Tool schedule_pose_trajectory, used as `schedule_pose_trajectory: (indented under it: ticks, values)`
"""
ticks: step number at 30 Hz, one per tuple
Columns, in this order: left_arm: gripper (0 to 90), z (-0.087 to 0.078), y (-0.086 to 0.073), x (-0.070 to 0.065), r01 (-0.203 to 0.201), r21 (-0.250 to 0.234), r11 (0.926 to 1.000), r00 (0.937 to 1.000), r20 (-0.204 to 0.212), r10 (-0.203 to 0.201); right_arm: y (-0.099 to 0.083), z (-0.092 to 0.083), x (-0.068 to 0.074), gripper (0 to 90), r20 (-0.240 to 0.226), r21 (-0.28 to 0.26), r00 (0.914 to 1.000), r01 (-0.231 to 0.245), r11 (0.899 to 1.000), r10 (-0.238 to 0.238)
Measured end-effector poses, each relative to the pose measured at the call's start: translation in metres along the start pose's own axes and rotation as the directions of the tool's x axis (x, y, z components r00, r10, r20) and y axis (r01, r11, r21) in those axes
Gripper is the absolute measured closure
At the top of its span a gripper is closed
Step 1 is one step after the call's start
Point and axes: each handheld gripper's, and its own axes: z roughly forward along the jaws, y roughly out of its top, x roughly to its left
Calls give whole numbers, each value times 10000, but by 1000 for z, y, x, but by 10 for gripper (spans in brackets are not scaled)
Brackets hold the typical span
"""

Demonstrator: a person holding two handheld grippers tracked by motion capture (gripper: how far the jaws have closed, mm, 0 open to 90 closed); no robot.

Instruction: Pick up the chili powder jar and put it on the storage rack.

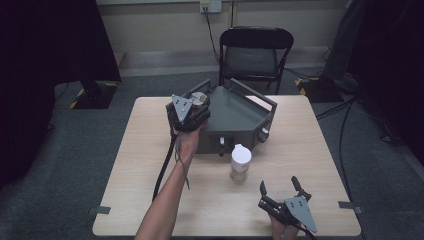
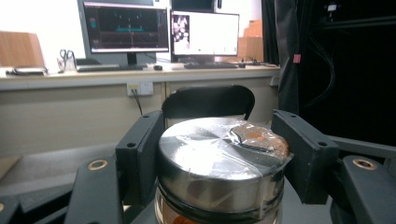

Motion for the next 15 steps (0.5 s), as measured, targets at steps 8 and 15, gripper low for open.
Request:
schedule_pose_trajectory:
  ticks: [8, 15]
  values:
    - [362, 5, 0, -2, 96, 330, 9994, 10000, 9, -96, 0, 0, 0, 0, 8, -3, 10000, 2, 10000, -2]
    - [362, 8, -1, -1, -44, 579, 9983, 9999, 109, 38, 0, 0, 0, 0, 26, -1, 10000, 1, 10000, -1]
